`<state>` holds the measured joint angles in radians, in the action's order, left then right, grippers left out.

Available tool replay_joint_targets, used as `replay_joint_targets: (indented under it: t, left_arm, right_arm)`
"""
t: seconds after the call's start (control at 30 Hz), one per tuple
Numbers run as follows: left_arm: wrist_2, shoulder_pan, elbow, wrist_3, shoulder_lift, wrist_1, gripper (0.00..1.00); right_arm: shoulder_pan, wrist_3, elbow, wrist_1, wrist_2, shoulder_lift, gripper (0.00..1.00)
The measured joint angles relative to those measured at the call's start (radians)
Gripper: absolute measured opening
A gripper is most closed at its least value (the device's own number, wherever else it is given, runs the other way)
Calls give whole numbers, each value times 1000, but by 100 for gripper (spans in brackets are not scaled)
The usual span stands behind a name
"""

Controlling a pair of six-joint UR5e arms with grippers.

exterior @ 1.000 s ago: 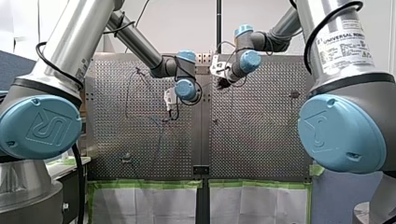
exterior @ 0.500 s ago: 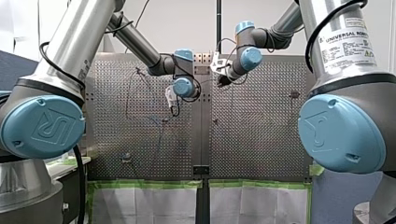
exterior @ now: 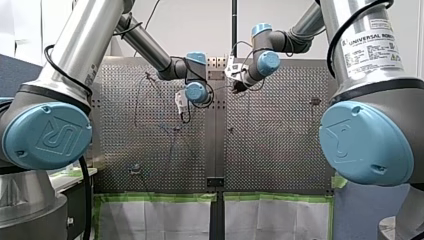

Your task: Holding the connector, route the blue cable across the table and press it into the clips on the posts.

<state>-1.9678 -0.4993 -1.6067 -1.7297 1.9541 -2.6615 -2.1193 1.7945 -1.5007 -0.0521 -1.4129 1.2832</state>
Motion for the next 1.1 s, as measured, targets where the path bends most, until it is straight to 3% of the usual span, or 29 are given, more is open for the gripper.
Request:
replay_joint_targets:
  t: [0.03,0.07,0.33,0.57,0.87,1.1]
  left_arm:
    - [-7,0,0,1,0,-1,4]
    - [-13,0,0,2,0,-1,0]
    - [-49,-10,-1,18,-1,-7,0]
    - [-78,-31,-28,33,-1,9,0]
    - [-54,-65,-96,35,1,79,0]
    - [-30,-84,-92,36,37,111,0]
  right_arm:
    - [0,0,0,0,0,0,0]
    - [0,0,0,0,0,0,0]
    - [0,3,-6,0,-4,-11,0]
    - [4,23,-21,1,-7,-57,0]
    - [13,54,-55,-7,-14,-72,0]
    - [28,72,-87,-33,-31,-75,0]
